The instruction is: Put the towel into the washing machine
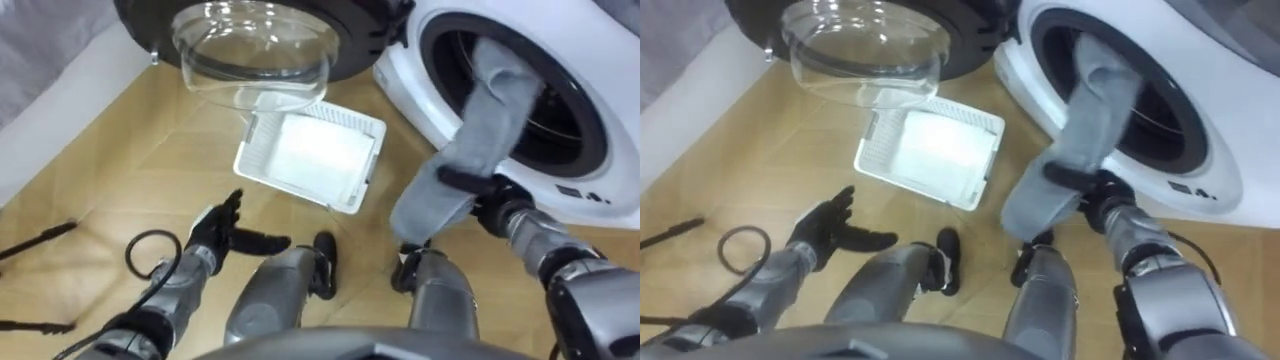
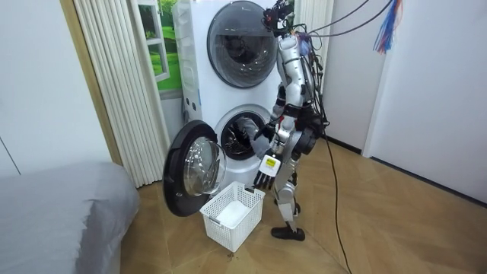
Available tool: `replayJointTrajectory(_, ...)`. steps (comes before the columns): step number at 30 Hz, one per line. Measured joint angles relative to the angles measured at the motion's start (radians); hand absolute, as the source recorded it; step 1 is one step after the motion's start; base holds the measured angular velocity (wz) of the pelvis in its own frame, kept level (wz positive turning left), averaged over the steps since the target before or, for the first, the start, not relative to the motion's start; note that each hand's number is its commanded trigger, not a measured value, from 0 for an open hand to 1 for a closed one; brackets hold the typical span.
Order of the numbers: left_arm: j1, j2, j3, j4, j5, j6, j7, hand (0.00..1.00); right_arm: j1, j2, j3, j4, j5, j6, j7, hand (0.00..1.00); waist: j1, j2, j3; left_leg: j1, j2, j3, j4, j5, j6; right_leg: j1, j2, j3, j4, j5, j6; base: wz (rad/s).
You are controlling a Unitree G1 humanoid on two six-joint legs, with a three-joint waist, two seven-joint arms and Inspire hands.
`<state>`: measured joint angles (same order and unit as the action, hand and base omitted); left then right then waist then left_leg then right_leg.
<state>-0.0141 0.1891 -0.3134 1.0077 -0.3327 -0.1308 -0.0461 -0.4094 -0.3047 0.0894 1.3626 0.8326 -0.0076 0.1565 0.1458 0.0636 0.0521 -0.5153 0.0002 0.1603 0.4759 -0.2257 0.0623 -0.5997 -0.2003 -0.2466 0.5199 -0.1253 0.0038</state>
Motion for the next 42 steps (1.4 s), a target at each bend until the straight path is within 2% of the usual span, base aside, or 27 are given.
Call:
replayJointTrajectory(1,0.009,0.002,0.000,-0.002,-0.001,0.000,0.001,0.00,-0.006,-0.006,-0.008,0.000,0.019,0.002,0.000,1.00,0.000,0.000,0.0000,-0.001,-0.002,-0.001,-0.001,0.001,0.001,-0.002,-0.001,0.000,0.000,0.000,0.001,0.00)
replayJointTrajectory(4,0.045,0.004,0.019,-0.036,-0.009,-0.001,0.020,0.00,-0.042,-0.059,-0.043,0.000,0.091,0.011,-0.002,1.00,0.000,0.001,-0.0020,-0.018,-0.011,0.004,-0.011,0.007,0.008,-0.029,-0.010,0.006,0.002,0.002,0.006,0.00)
replayJointTrajectory(6,0.057,0.011,0.026,-0.055,-0.012,0.003,0.036,0.00,-0.087,-0.105,-0.042,-0.001,0.159,0.015,-0.013,1.00,0.010,0.000,-0.0024,-0.038,-0.014,0.024,-0.020,0.011,0.013,-0.066,-0.011,0.029,0.011,0.006,0.010,-0.15)
replayJointTrajectory(8,0.058,0.011,0.036,-0.066,-0.010,0.016,0.044,0.00,-0.121,-0.135,-0.042,-0.001,0.193,0.024,-0.029,1.00,0.020,-0.002,-0.0022,-0.042,-0.017,0.040,-0.026,0.012,0.014,-0.087,-0.013,0.048,0.023,0.005,0.011,-0.20)
replayJointTrajectory(12,0.070,0.016,0.037,-0.073,-0.010,0.019,0.066,0.00,-0.182,-0.163,-0.056,-0.003,0.332,0.043,-0.062,1.00,0.022,-0.007,-0.0017,-0.037,-0.023,0.054,-0.035,0.016,0.013,-0.105,-0.020,0.056,0.040,0.003,0.014,-0.07)
replayJointTrajectory(15,0.102,0.037,0.036,-0.108,-0.010,0.020,0.086,0.00,-0.213,-0.163,-0.083,-0.017,0.471,0.081,-0.093,1.00,0.024,-0.025,-0.0004,-0.045,-0.025,0.073,-0.032,0.017,0.013,-0.130,-0.028,0.056,0.060,0.003,0.014,-0.07)
replayJointTrajectory(17,0.130,0.055,0.037,-0.132,-0.006,0.023,0.098,0.00,-0.223,-0.163,-0.129,-0.098,0.539,0.123,-0.149,1.00,0.003,-0.030,-0.0011,-0.059,-0.031,0.073,-0.027,0.020,0.020,-0.142,-0.040,0.053,0.070,0.003,0.014,0.09)
replayJointTrajectory(18,0.139,0.058,0.039,-0.135,0.000,0.025,0.111,0.00,-0.240,-0.162,-0.142,-0.120,0.576,0.144,-0.173,0.10,-0.006,-0.030,-0.0009,-0.066,-0.035,0.075,-0.027,0.024,0.025,-0.147,-0.045,0.052,0.068,0.003,0.014,0.12)
replayJointTrajectory(19,0.139,0.058,0.040,-0.135,0.003,0.029,0.118,0.00,-0.251,-0.162,-0.151,-0.120,0.587,0.149,-0.182,0.00,-0.007,-0.031,-0.0002,-0.068,-0.037,0.079,-0.027,0.025,0.028,-0.150,-0.047,0.053,0.068,0.003,0.014,0.10)
replayJointTrajectory(22,0.165,0.058,0.043,-0.158,0.012,0.039,0.144,0.00,-0.279,-0.162,-0.199,-0.120,0.642,0.170,-0.225,0.00,-0.010,-0.033,0.0005,-0.074,-0.047,0.089,-0.024,0.030,0.036,-0.158,-0.061,0.056,0.077,0.003,0.014,0.09)
replayJointTrajectory(26,0.203,0.057,0.096,-0.203,0.028,0.058,0.194,0.00,-0.339,-0.162,-0.313,-0.120,0.693,0.182,-0.340,0.00,-0.042,-0.034,-0.0010,-0.133,-0.047,0.103,0.021,0.025,0.048,-0.208,-0.082,0.054,0.117,-0.004,0.020,0.23)
replayJointTrajectory(30,0.214,0.023,0.154,-0.224,0.101,0.078,0.213,0.00,-0.376,-0.162,-0.351,-0.120,0.709,0.184,-0.477,0.00,-0.056,-0.031,-0.0028,-0.146,-0.051,0.114,0.049,0.018,0.059,-0.220,-0.097,0.057,0.145,-0.010,0.026,0.07)
replayJointTrajectory(32,0.213,0.017,0.161,-0.230,0.110,0.080,0.223,0.00,-0.390,-0.162,-0.360,-0.114,0.712,0.183,-0.533,0.00,-0.061,-0.029,-0.0031,-0.155,-0.052,0.115,0.066,0.015,0.063,-0.225,-0.106,0.052,0.160,-0.014,0.026,0.07)
replayJointTrajectory(37,0.213,0.016,0.160,-0.239,0.109,0.090,0.240,0.00,-0.401,-0.162,-0.387,-0.109,0.698,0.173,-0.545,0.00,-0.059,-0.026,-0.0035,-0.163,-0.048,0.127,0.078,0.010,0.065,-0.236,-0.111,0.053,0.175,-0.018,0.024,0.04)
replayJointTrajectory(42,0.211,0.015,0.162,-0.231,0.111,0.092,0.240,0.00,-0.415,-0.162,-0.396,-0.074,0.699,0.128,-0.513,0.00,-0.045,-0.024,-0.0041,-0.162,-0.043,0.138,0.078,0.010,0.066,-0.237,-0.111,0.054,0.172,-0.018,0.023,0.00)
